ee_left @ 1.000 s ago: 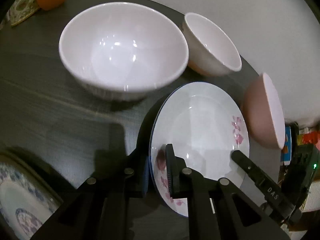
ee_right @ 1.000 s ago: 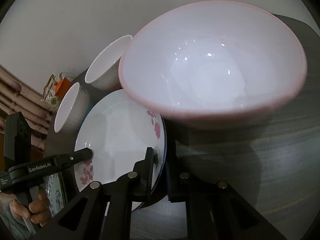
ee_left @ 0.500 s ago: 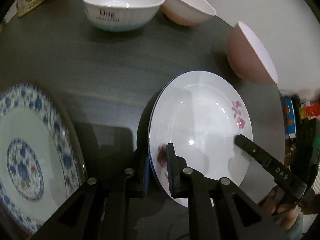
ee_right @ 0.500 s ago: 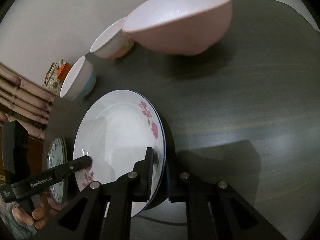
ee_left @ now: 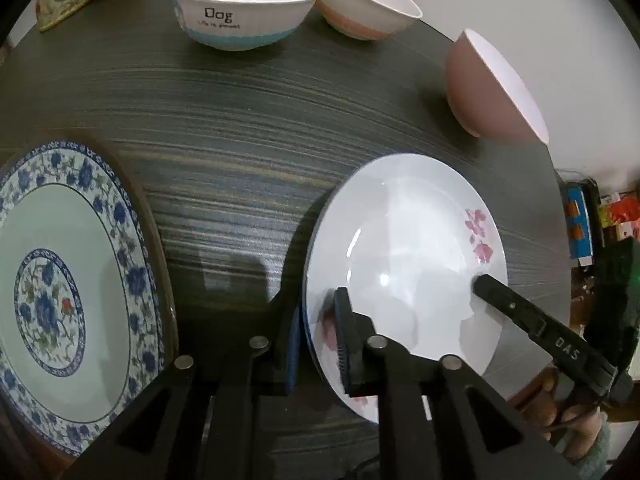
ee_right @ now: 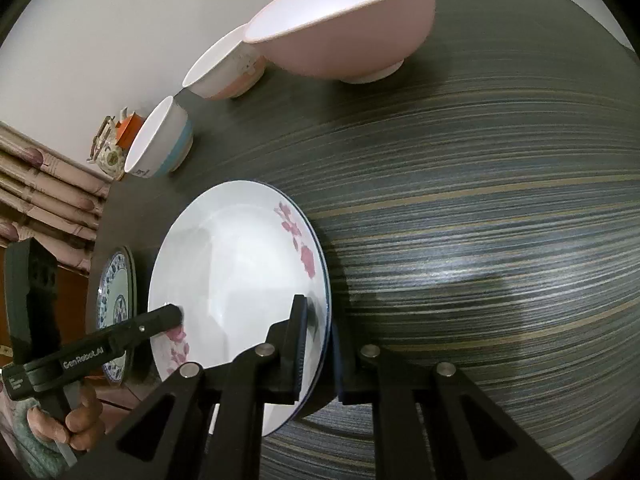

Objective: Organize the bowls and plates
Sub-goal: 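Carry the held plate over the stacked blue-and-white plates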

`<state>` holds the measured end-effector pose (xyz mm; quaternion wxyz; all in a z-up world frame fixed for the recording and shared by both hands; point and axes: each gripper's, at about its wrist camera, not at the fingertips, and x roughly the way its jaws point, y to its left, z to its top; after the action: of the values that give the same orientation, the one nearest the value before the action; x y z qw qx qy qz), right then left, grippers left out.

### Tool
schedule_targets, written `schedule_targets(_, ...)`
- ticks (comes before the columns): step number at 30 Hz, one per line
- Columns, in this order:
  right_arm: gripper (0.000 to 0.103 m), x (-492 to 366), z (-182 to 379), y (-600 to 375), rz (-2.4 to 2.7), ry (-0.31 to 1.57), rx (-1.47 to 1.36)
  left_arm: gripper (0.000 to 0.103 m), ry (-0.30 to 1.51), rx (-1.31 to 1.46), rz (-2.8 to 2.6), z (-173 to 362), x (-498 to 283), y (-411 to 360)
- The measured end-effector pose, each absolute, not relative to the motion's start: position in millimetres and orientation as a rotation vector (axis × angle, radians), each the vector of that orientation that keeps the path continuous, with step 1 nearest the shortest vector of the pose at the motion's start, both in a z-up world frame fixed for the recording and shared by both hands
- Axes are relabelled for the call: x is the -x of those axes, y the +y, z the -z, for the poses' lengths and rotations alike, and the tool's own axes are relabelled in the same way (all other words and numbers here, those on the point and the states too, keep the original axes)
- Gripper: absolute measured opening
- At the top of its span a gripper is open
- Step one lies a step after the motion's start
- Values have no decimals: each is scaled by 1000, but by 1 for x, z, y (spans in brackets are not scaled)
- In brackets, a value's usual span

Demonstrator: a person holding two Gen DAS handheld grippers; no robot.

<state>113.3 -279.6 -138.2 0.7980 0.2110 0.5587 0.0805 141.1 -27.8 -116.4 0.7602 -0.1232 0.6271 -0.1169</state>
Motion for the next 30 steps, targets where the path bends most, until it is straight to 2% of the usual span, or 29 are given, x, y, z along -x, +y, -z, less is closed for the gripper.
schedule_targets(5,14,-114,140,-284,-189,1196,-479,15,1366,264,257,116,-140,-27)
schedule_targets(7,11,-114,140,-283,-189,1193,-462,14,1363,256,261,116,-141,-33)
schedule_targets(18,11,-112,135,-280,-185,1185,-450,12,1335,209,264,112,-133,-30)
schedule_targets(30,10,-109,104,-258,-211,1130,-406,12,1277,235,248,84,-123,-7)
